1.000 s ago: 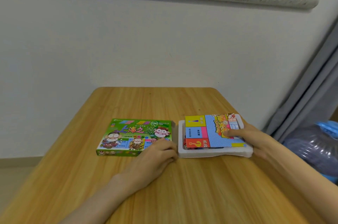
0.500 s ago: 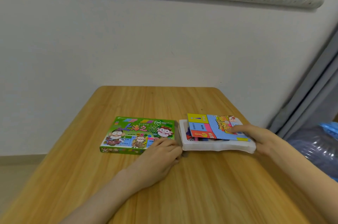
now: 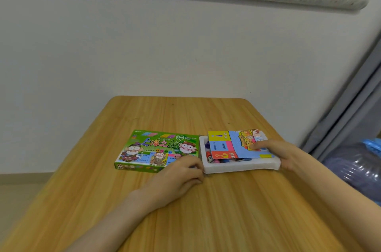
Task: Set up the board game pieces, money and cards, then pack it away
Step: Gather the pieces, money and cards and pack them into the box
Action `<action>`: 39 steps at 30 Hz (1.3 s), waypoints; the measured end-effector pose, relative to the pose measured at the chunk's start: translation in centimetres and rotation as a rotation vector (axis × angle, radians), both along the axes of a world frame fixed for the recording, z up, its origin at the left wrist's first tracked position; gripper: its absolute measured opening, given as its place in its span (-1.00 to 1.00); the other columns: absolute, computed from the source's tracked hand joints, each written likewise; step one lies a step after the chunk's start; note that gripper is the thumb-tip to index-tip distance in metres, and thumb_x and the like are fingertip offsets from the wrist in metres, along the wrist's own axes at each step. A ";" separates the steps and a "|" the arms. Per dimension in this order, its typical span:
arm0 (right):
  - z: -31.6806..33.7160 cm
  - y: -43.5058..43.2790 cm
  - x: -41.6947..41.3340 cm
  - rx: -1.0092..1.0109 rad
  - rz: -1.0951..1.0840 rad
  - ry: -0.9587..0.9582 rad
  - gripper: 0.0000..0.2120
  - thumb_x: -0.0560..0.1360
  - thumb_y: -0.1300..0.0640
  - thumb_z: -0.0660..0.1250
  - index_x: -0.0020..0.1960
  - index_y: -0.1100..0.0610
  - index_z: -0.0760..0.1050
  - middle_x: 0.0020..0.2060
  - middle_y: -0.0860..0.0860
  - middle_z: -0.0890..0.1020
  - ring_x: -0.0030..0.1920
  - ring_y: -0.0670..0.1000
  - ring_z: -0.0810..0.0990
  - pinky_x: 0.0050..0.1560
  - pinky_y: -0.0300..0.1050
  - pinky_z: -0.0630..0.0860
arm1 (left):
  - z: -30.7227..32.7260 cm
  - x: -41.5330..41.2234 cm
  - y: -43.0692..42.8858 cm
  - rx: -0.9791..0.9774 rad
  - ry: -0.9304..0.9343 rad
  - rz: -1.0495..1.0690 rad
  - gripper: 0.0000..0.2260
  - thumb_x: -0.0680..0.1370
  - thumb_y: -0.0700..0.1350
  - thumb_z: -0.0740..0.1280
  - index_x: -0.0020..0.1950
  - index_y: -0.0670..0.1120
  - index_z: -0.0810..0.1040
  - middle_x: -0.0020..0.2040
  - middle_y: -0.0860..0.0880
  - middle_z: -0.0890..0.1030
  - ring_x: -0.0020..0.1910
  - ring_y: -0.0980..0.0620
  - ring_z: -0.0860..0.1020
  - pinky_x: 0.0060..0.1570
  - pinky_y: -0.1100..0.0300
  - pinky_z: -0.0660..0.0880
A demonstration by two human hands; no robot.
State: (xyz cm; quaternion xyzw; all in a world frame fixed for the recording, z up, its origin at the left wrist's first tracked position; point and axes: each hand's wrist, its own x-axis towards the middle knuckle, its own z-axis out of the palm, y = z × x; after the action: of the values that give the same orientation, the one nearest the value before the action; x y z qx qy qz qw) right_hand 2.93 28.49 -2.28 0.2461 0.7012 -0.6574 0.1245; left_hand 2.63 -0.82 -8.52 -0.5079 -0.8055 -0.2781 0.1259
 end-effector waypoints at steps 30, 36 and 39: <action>-1.0 -3.8 1.0 0.109 0.050 0.103 -0.80 0.41 0.30 0.43 0.00 0.19 0.49 -0.24 0.09 0.68 -0.37 0.00 0.65 -0.39 -0.18 0.57 | -0.1 0.6 0.5 0.022 0.109 0.018 -0.89 0.59 -0.08 0.14 -0.11 -0.03 0.40 0.31 0.04 0.34 0.25 0.02 0.41 0.28 0.26 0.29; -0.8 -3.4 1.0 0.552 0.176 0.161 -0.15 0.36 0.09 0.51 0.48 0.11 0.07 0.11 0.03 0.53 0.03 0.03 0.57 0.10 -0.06 0.50 | -0.2 0.5 0.4 -0.028 0.120 0.038 -0.86 0.60 -0.05 0.09 -0.10 -0.03 0.37 0.31 0.00 0.41 0.24 -0.04 0.46 0.17 0.15 0.43; -0.4 -4.0 1.6 0.944 0.294 0.206 -0.23 0.38 -0.08 0.45 0.44 0.12 0.16 0.32 0.10 0.34 0.27 0.07 0.40 0.26 -0.04 0.39 | -0.1 0.5 0.4 -0.056 0.135 0.038 -0.84 0.61 -0.04 0.07 -0.12 -0.03 0.36 0.30 0.00 0.42 0.22 -0.04 0.46 0.27 0.22 0.30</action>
State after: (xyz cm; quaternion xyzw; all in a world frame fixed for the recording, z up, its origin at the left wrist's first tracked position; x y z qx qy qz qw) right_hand 4.54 24.51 -2.72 0.1080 0.9580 -0.2649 0.0209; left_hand 3.12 -0.42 -8.60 -0.5136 -0.8120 -0.2182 0.1708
